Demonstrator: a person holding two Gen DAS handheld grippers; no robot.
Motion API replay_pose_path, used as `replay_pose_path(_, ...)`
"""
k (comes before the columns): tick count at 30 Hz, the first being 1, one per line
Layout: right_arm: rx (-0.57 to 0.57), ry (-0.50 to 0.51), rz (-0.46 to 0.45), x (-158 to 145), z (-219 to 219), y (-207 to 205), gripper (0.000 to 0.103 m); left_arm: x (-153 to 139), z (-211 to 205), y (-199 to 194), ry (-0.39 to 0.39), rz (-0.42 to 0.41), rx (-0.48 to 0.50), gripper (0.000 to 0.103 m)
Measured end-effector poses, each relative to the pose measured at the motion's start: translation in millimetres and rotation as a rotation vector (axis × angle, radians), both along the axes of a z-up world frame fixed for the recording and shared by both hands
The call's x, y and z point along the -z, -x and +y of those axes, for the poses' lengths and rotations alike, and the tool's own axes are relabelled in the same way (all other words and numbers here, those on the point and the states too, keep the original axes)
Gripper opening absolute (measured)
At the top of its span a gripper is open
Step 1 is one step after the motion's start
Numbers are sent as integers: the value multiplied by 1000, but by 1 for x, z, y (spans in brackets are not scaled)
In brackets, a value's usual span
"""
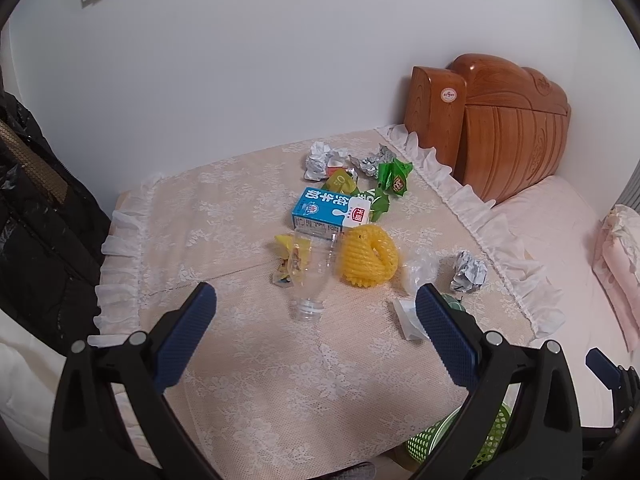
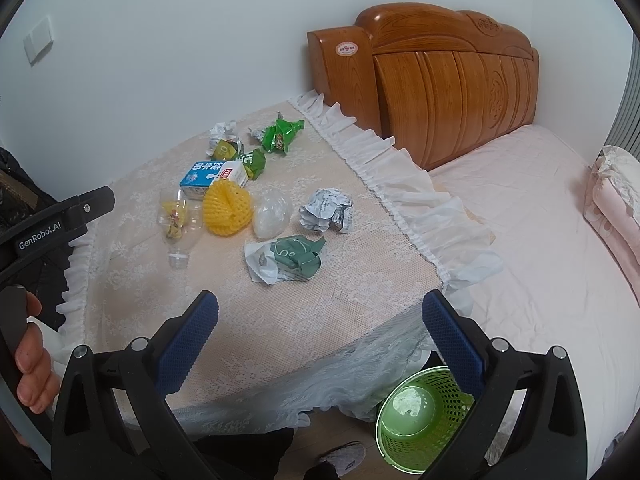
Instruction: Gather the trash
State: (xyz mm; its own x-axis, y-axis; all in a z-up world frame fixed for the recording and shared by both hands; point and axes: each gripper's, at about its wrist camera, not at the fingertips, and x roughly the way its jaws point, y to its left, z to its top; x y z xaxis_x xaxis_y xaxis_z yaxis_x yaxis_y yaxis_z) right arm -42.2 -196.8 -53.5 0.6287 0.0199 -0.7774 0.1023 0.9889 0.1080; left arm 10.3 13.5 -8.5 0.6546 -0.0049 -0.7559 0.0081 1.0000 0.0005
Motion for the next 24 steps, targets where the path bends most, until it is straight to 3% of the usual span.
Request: replay_pose_path(24,-4,2,8,2,2,-2,101,9,5,-6,17,10,14,95)
